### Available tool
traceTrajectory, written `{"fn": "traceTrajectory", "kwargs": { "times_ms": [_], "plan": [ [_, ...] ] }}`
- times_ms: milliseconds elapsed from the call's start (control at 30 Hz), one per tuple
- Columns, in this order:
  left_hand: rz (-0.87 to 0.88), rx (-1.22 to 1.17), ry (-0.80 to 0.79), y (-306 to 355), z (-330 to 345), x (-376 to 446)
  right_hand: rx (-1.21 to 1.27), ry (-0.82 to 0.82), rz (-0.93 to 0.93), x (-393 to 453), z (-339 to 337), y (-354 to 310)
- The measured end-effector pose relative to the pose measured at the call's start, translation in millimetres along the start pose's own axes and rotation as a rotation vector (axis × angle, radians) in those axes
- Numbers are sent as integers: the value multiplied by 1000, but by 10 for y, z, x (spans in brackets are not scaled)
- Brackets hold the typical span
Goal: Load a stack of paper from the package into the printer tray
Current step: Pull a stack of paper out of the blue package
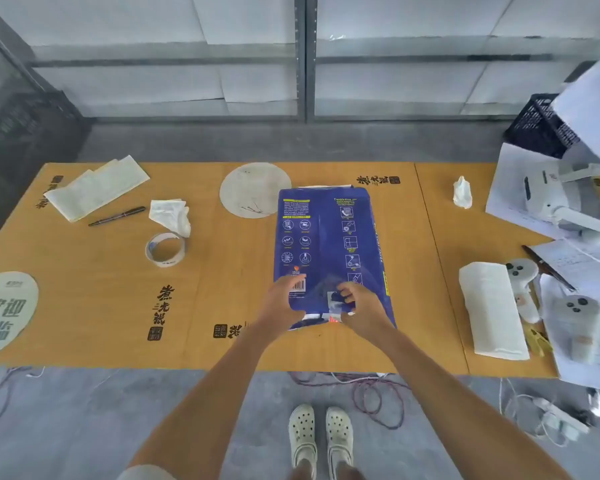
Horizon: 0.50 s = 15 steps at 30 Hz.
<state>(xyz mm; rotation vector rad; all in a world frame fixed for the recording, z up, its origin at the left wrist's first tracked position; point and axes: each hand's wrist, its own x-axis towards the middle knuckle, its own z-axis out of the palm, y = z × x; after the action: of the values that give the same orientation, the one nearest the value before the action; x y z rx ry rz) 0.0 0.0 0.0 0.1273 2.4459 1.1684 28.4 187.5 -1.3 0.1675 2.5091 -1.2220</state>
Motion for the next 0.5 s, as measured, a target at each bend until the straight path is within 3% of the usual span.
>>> {"fn": "traceTrajectory", "kwargs": {
  "times_ms": [233, 500],
  "plan": [
    [64, 498, 28, -156, 182, 144, -235, 35, -80, 98, 19, 95],
    [105, 562, 79, -228, 243, 99, -297, 99, -92, 88, 59, 130]
  ]
}}
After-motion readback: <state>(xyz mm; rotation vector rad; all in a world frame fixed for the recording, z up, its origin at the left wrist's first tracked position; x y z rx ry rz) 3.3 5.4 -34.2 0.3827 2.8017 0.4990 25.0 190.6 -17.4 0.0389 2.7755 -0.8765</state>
